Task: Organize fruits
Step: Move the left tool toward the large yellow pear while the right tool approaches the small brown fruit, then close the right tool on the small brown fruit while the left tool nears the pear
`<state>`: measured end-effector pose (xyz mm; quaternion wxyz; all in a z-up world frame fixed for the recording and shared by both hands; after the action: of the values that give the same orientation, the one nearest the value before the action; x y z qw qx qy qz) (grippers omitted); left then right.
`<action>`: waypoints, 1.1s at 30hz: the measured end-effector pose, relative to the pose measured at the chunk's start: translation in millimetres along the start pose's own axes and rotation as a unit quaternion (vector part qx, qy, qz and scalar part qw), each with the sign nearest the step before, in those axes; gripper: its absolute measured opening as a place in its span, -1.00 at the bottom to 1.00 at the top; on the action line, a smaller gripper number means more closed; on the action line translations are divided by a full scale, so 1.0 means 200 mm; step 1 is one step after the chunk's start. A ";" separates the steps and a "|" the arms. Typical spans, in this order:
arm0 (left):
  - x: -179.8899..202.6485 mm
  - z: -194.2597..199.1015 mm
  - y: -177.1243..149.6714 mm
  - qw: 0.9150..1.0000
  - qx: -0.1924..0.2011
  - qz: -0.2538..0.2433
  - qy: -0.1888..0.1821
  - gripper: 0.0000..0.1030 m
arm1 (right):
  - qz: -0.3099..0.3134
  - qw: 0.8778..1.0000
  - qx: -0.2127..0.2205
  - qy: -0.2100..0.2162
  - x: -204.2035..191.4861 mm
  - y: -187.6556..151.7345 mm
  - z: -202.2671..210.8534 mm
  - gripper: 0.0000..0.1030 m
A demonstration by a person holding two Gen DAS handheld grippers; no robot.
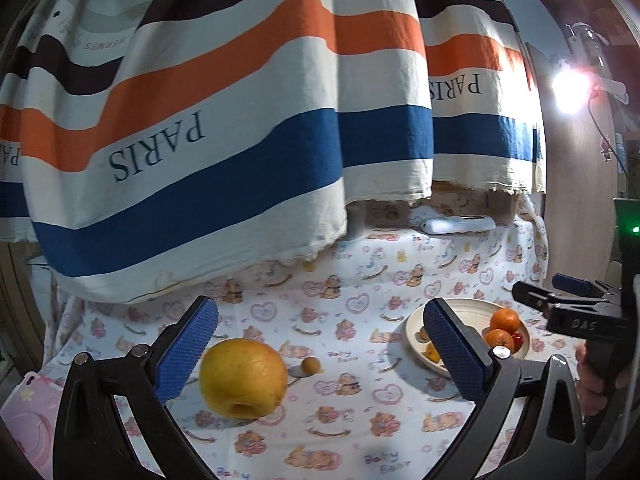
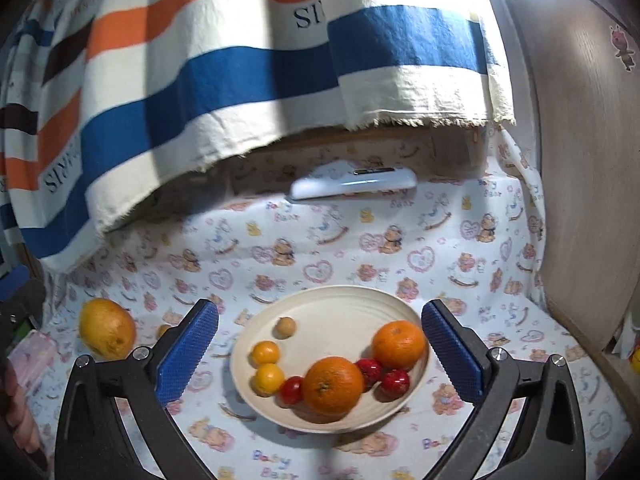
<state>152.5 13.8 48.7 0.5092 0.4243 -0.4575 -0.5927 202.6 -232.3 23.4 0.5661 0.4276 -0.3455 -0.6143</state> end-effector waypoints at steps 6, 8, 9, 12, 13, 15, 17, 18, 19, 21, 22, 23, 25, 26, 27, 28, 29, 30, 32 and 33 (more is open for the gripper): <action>-0.09 0.02 -0.06 1.000 0.000 0.011 0.009 0.98 | 0.027 0.999 0.033 0.006 -0.07 -0.01 0.05 0.99; -0.11 0.01 -0.06 1.000 -0.004 0.013 0.009 0.98 | 0.035 0.999 0.031 0.007 -0.08 -0.03 0.04 0.99; -0.13 0.00 -0.05 1.000 -0.007 0.014 0.009 0.98 | 0.037 0.999 0.027 0.011 -0.09 -0.03 0.04 0.99; -0.18 -0.01 -0.03 0.999 -0.020 0.020 0.017 0.98 | 0.036 0.999 0.024 0.017 -0.11 -0.05 0.03 0.99; -0.20 -0.01 -0.03 0.999 -0.023 0.024 0.017 0.98 | 0.035 0.999 0.027 0.023 -0.11 -0.05 0.03 0.99; -0.25 0.00 -0.01 0.999 -0.020 0.034 0.026 0.98 | 0.034 0.998 0.035 0.029 -0.11 -0.06 0.04 0.99; -0.29 0.01 0.01 0.999 -0.018 0.039 0.028 0.98 | 0.035 0.998 0.047 0.027 -0.12 -0.05 0.05 0.99; -0.31 0.02 0.02 0.998 -0.014 0.042 0.032 0.98 | 0.037 0.998 0.051 0.025 -0.12 -0.05 0.06 0.99; -0.33 0.02 0.03 0.998 -0.009 0.046 0.035 0.98 | 0.042 0.997 0.056 0.021 -0.13 -0.04 0.06 0.99; -0.35 0.03 0.04 0.998 -0.005 0.046 0.036 0.98 | 0.049 0.997 0.065 0.014 -0.14 -0.03 0.08 0.99; -0.36 0.04 0.04 0.998 -0.003 0.045 0.038 0.98 | 0.052 0.996 0.068 0.006 -0.14 -0.03 0.08 0.99; -0.36 0.04 0.05 0.998 0.000 0.044 0.040 0.98 | 0.054 0.996 0.068 -0.001 -0.15 -0.02 0.07 0.99; -0.38 0.04 0.05 0.998 0.000 0.046 0.041 0.98 | 0.060 0.997 0.053 0.003 -0.19 0.00 0.05 0.99; -0.39 0.03 0.05 0.998 -0.001 0.048 0.042 0.98 | 0.062 0.997 0.038 0.011 -0.21 0.00 0.03 0.99; -0.40 0.03 0.05 0.998 -0.004 0.051 0.044 0.98 | 0.063 0.998 0.027 0.016 -0.23 0.00 0.01 0.99; -0.41 0.01 0.04 0.997 -0.009 0.055 0.046 0.98 | 0.065 0.998 0.012 0.021 -0.26 0.00 -0.01 0.99; -0.43 -0.01 0.04 0.997 -0.016 0.062 0.048 0.98 | 0.068 0.997 -0.004 0.029 -0.30 0.00 -0.03 0.99; -0.45 -0.02 0.03 0.996 -0.022 0.067 0.049 0.98 | 0.071 0.996 -0.021 0.041 -0.34 0.00 -0.06 0.99; -0.50 -0.06 0.02 0.995 -0.036 0.081 0.054 0.98 | 0.073 0.994 -0.050 0.067 -0.42 0.01 -0.12 0.99; -0.52 -0.07 0.01 0.994 -0.042 0.088 0.056 0.98 | 0.074 0.993 -0.056 0.072 -0.45 0.00 -0.13 0.99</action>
<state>179.8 115.6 52.2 0.6018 0.3926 -0.4388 -0.5396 226.6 -142.2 25.6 0.6566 0.4115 -0.2997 -0.5566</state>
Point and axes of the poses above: each gripper's, at about its wrist camera, not at the fingertips, and z roughly against the way its jaws point, x to its right, y to its top, the point moved 3 cm from there along -z, roughly the way its jaws point, and after that the axes turned 1 degree about -x, right-handed, at the moved point
